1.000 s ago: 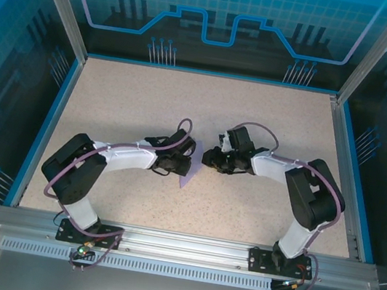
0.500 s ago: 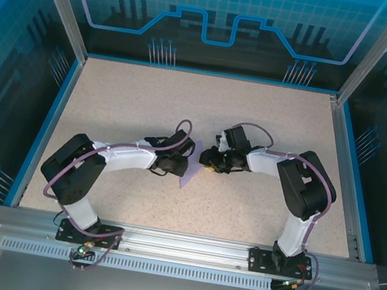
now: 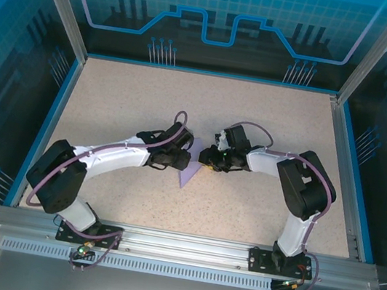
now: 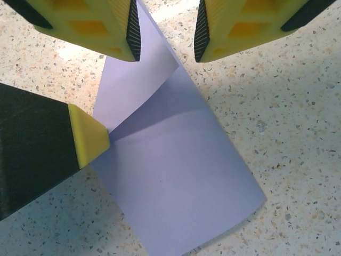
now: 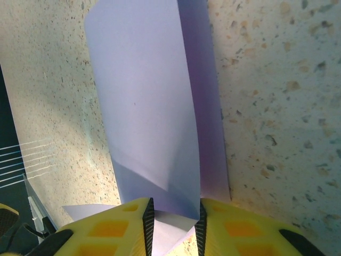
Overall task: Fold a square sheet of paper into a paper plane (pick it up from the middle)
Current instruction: Fourth fold the wing at the center of the table.
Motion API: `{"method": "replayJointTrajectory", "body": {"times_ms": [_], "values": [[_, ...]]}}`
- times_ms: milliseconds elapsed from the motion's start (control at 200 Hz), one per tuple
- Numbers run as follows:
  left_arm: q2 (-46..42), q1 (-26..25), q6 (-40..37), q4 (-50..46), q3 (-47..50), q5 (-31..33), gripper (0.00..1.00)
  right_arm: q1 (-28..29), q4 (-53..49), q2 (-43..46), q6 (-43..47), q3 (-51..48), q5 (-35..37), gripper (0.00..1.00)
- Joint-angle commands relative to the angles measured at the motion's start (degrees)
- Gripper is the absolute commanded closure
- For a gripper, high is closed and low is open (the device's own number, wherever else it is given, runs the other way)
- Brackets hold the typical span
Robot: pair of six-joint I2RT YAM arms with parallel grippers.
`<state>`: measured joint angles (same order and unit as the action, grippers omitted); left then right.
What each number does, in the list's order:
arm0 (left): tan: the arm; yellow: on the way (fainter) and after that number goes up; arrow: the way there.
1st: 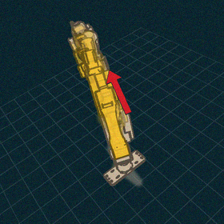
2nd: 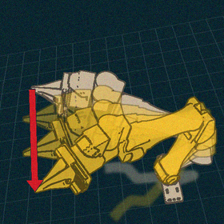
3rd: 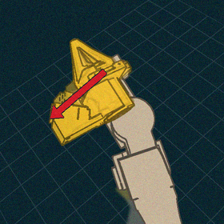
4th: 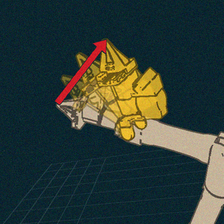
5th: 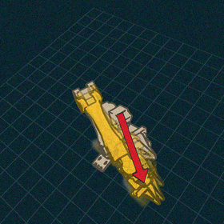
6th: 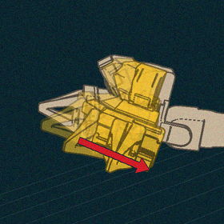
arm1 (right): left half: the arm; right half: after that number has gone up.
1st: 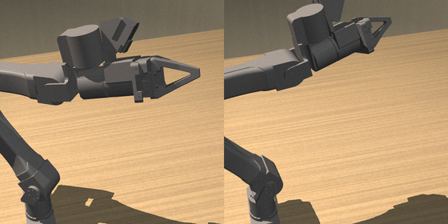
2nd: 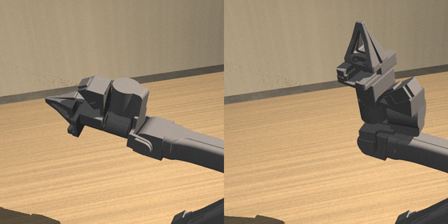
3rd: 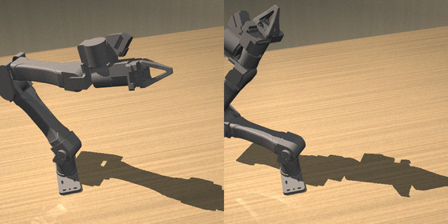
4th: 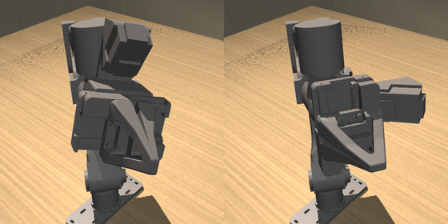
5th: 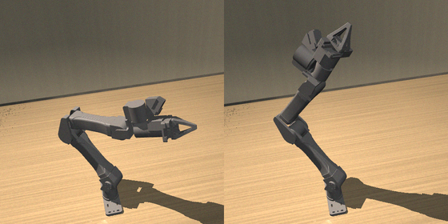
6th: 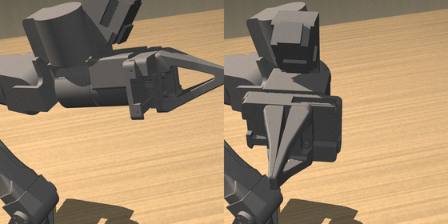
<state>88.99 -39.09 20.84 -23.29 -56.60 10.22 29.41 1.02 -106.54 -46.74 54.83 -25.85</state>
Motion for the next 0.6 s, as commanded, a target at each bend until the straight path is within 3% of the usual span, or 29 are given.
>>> {"method": "replayJointTrajectory", "body": {"times_ms": [0,145,595], "values": [[1.4,0.5,0.0,-1.6,-1.3,-2.1,0.65,0.6,0.5,0.7,-0.9,0.1,-1.3,0.73],[2.7,0.5,0.1,-0.1,-0.5,-4.3,0.69,0.9,1.1,1.0,-1.2,-0.3,-1.1,0.74],[7.8,0.6,-0.9,2.4,2.2,-2.0,0.8,1.6,2.6,1.0,-0.8,-1.2,-2.2,0.71]]}}
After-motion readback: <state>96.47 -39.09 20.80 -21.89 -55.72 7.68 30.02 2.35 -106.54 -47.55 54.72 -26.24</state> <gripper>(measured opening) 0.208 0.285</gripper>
